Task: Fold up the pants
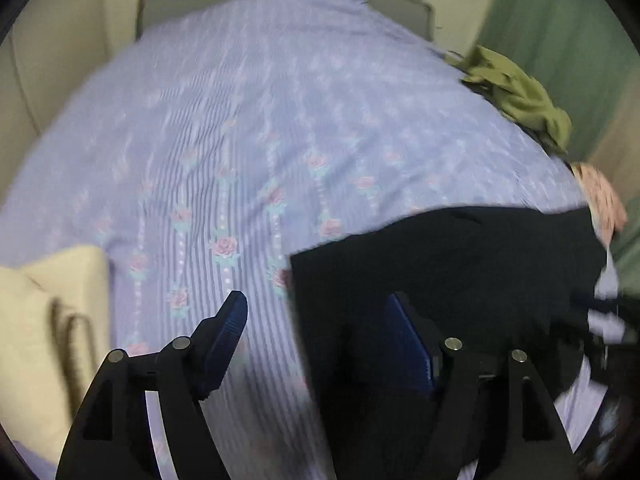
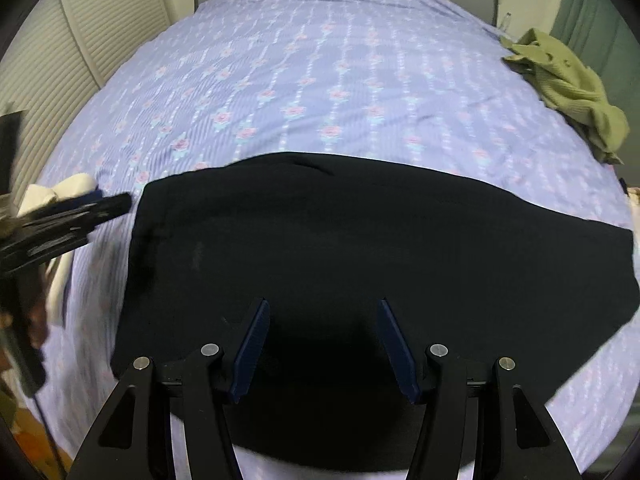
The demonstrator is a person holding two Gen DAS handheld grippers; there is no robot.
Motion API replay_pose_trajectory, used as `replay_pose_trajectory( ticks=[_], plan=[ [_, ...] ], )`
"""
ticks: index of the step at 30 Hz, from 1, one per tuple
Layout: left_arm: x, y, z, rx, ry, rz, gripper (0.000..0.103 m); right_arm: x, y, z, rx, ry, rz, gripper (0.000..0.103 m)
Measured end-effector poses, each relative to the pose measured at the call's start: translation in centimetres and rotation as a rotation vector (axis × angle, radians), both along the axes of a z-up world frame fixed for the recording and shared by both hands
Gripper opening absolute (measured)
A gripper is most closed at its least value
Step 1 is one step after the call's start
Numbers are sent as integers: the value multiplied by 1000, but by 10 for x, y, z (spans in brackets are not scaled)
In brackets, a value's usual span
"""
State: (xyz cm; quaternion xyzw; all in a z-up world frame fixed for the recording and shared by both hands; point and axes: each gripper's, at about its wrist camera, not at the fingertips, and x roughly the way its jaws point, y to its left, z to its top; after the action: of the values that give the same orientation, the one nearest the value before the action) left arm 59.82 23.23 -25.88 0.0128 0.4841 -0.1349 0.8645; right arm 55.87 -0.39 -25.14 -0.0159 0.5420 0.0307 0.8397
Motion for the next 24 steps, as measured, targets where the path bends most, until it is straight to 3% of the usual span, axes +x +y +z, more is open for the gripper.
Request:
replay_pose_trajectory(
  ticks=[4,10,16,24],
  plan=[
    [-50,-36,24,22,-32,-83,77,-33,-28,16,-9,-21,16,57],
    [-111,-98,28,40,-30,-115,78,-86,-63,32,-9,-29,35,57],
    [-161,-141,28,65,-36,-76,78,-126,-99,31,21,-68,69,57],
    [-212,-198,13,106,-37,26,83,-153,-141,-7,118,-32,173,57]
  ],
)
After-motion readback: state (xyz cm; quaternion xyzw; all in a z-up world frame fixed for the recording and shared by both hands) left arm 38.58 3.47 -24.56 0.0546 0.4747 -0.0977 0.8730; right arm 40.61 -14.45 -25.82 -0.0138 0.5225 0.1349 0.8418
